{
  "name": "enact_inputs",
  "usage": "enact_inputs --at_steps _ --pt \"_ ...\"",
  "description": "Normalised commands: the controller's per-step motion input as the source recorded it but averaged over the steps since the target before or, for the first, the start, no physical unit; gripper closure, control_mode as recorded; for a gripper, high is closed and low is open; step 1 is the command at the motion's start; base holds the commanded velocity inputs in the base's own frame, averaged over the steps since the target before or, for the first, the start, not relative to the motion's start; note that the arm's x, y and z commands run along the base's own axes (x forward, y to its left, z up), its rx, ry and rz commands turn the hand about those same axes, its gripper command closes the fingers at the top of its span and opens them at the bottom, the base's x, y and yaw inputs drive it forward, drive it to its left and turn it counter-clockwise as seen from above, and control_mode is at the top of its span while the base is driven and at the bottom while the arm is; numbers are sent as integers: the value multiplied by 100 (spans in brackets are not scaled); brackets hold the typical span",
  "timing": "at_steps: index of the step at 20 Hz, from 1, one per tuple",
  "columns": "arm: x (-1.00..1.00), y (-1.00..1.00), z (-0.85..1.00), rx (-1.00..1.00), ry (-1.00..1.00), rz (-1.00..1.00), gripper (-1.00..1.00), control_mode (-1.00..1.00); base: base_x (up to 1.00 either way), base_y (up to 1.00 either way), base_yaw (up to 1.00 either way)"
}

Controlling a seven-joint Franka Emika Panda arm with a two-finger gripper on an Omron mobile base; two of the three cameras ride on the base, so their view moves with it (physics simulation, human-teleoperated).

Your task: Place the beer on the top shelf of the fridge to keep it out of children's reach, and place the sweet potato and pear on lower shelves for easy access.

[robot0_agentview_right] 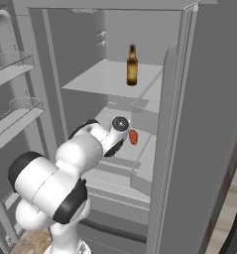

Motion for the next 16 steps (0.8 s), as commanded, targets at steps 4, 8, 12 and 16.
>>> enact_inputs --at_steps 4,8,12,16 --pt "51 -12 -13 2 0 0 100 -100 0 0 0" --pt "49 -4 -10 0 0 0 -100 -100 0 0 0" --pt "42 0 -9 0 -1 0 -100 -100 0 0 0" --pt "9 0 -3 0 -4 0 -100 -100 0 0 0"
